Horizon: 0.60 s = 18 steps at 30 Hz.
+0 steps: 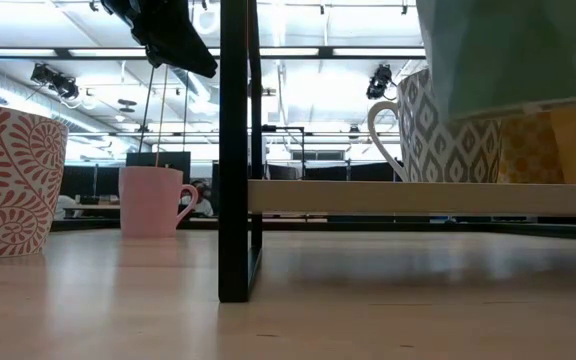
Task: Place coffee mugs
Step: Put the green mug on the shelf
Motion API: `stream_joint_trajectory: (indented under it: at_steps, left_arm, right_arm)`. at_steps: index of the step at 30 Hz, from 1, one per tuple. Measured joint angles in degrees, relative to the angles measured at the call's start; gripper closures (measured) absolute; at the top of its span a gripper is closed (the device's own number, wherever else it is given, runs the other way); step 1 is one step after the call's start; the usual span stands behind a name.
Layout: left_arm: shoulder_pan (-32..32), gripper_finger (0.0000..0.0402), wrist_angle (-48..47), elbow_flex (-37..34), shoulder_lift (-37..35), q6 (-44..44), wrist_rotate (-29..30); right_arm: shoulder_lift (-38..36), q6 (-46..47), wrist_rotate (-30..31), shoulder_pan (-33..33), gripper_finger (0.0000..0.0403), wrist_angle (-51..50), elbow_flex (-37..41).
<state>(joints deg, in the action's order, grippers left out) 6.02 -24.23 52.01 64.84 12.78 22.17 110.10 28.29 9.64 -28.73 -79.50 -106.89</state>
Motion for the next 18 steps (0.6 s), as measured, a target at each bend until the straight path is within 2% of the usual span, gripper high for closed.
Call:
stream_joint_trajectory:
  at_steps: [6,14,18]
  left_arm:
    - [0.0,0.0278,0.0,0.0,0.0,0.02,0.0]
    - [0.0,0.0278,0.0,0.0,0.0,0.04,-0.02]
    - [0.0,0.0278,-0.02,-0.02,0.0,0.04,-0.02]
  right_arm:
    - [-5.1,0.56,0.79,0.57,0.0372,7.09,5.99]
    - [-12.83,2.6,-4.01,2.75,0.0373,24.03,20.63]
    - [-14.83,2.86,-3.94,3.31,0.0373,25.81,24.7]
